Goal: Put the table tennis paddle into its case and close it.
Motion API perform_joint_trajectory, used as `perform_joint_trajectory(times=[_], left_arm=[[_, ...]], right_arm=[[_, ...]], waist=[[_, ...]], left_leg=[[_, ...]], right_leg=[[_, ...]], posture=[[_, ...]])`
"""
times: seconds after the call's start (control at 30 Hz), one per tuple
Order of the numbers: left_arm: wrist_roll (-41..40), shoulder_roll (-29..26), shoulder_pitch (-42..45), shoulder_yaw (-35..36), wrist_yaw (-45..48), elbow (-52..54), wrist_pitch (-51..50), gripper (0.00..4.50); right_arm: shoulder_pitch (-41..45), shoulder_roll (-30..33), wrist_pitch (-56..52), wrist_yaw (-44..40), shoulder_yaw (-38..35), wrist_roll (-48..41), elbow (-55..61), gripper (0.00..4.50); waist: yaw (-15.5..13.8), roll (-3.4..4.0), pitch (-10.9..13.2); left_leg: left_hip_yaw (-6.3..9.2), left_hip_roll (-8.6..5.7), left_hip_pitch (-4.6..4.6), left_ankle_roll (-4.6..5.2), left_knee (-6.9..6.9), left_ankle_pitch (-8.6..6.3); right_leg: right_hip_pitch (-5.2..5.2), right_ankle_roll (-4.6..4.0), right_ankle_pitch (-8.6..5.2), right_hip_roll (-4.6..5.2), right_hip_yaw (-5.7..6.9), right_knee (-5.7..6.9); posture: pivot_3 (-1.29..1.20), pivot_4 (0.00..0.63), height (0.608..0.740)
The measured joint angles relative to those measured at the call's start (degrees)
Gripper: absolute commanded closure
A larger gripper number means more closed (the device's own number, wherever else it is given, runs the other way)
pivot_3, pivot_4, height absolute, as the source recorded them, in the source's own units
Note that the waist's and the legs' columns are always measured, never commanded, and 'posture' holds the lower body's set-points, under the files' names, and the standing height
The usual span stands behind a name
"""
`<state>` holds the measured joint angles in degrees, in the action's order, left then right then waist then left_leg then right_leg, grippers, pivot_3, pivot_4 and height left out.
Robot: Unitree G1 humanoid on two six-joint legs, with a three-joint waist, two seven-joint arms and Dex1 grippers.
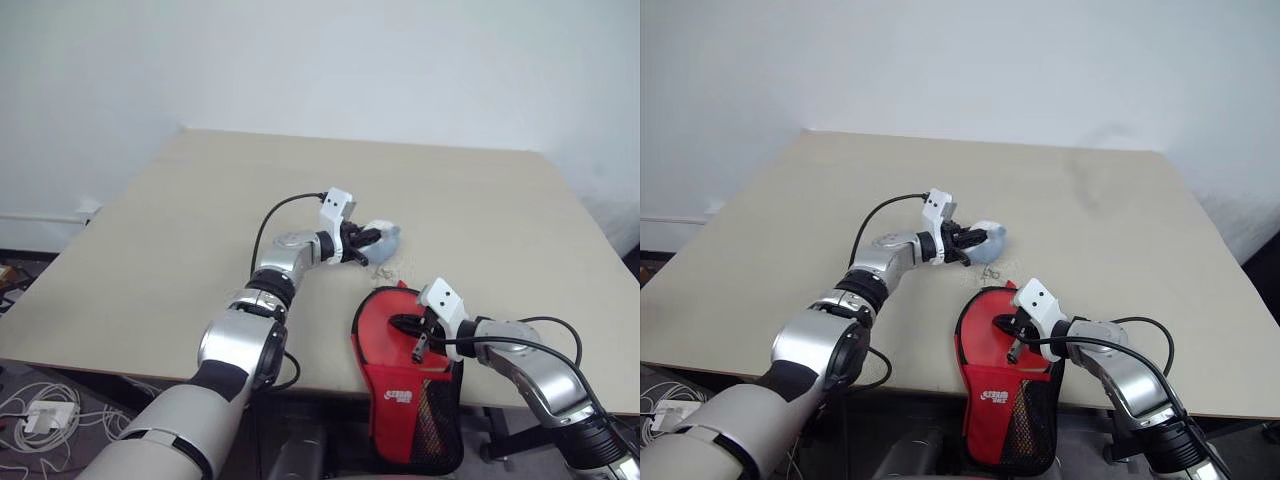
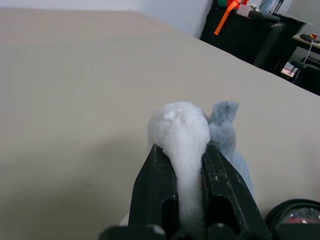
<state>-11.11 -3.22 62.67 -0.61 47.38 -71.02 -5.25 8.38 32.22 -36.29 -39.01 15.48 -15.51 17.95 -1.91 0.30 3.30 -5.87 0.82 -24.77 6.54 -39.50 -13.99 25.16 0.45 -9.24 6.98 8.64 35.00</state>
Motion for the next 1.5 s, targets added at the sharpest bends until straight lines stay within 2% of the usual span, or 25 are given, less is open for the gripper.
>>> perform_joint_trajectory(times=[0.13, 0.3, 0.53, 0.93, 0.97, 1.2, 1.23, 1.33, 1.5], left_arm=[[1.1, 1.5, 0.8, 0.1, 0.6, -0.5, 0.9, 4.43], [2.9, 3.2, 0.4, -1.5, 7.1, 1.3, 1.8, 4.43], [6.2, 3.1, -8.3, -8.2, 19.1, 11.1, 2.6, 4.43], [7.9, 1.7, -11.9, -11.7, 22.6, 19.8, -1.0, 0.21], [7.9, 1.5, -11.9, -11.7, 22.5, 19.8, -1.5, 0.04], [6.5, 0.2, -11.8, -9.7, 22.2, 21.0, -5.5, 0.04], [6.1, 0.1, -11.8, -9.7, 22.2, 21.8, -5.7, 0.01], [5.4, -0.4, -11.9, -9.7, 22.8, 25.4, -7.3, 0.62], [3.0, -0.9, -14.9, -9.8, 24.3, 34.9, -12.4, 2.37]], right_arm=[[-0.1, 0.0, -0.1, 0.1, 0.0, 0.0, 0.1, 4.5], [-0.1, 0.0, -0.5, 0.1, 0.0, 0.0, 0.4, 4.5], [-0.2, 0.1, -0.5, 0.0, 0.2, 0.0, 0.7, 4.5], [-0.5, 0.9, -0.8, -0.6, -0.1, 0.0, 1.2, 4.5], [-0.9, 1.5, -1.0, -0.9, -0.2, -0.1, 1.9, 4.5], [-4.9, 8.2, -4.2, -4.8, -2.5, -2.0, 8.6, 4.5], [-5.6, 9.7, -4.9, -5.6, -3.0, -2.7, 9.7, 4.32], [-7.5, 14.6, -7.1, -9.0, -5.8, -5.4, 12.3, 3.61], [-6.8, 20.8, -9.0, -14.6, -12.6, -10.8, 14.4, 1.86]], waist=[[0.0, 0.0, 0.0], [0.0, 0.0, 0.0], [0.5, 0.03, 0.0], [0.5, 0.03, 0.0], [0.5, 0.03, 0.0], [0.4, 0.03, 0.0], [0.3, 0.05, 0.0], [0.2, 0.05, 0.0], [0.3, 0.06, 0.0]], left_leg=[[0.0, 0.0, 0.0, 0.03, -0.05, -0.02], [0.0, 0.0, -0.01, 0.09, -0.07, -0.06], [-0.01, 0.0, -0.01, 0.18, -0.07, -0.13], [0.05, 0.0, -0.01, 0.24, -0.11, -0.17], [0.05, 0.0, -0.01, 0.26, -0.11, -0.18], [0.05, -0.03, -0.04, 0.35, -0.15, -0.24], [0.05, -0.04, -0.06, 0.37, -0.16, -0.25], [0.04, -0.05, -0.13, 0.43, -0.23, -0.29], [0.04, -0.05, -0.18, 0.45, -0.28, -0.3]], right_leg=[[-0.02, 0.04, 0.03, 0.01, 0.0, 0.0], [-0.01, 0.04, 0.03, 0.01, 0.01, -0.02], [-0.02, 0.04, 0.03, 0.02, 0.0, -0.05], [-0.1, 0.0, 0.0, 0.03, 0.01, -0.1], [-0.1, 0.0, 0.0, 0.03, 0.01, -0.1], [-0.11, 0.0, 0.0, 0.07, 0.01, -0.14], [-0.1, 0.02, 0.01, 0.09, 0.01, -0.16], [-0.06, 0.06, 0.03, 0.1, -0.01, -0.19], [-0.01, 0.09, 0.05, 0.09, -0.01, -0.19]], posture=[[0.0, 0.0, 0.715], [0.0, 0.0, 0.715], [0.0, 0.0, 0.715], [0.0, 0.0, 0.715], [0.0, 0.0, 0.715], [0.0, 0.0, 0.715], [0.0, 0.0, 0.715], [0.0, 0.0, 0.715], [0.0, 0.0, 0.715]])
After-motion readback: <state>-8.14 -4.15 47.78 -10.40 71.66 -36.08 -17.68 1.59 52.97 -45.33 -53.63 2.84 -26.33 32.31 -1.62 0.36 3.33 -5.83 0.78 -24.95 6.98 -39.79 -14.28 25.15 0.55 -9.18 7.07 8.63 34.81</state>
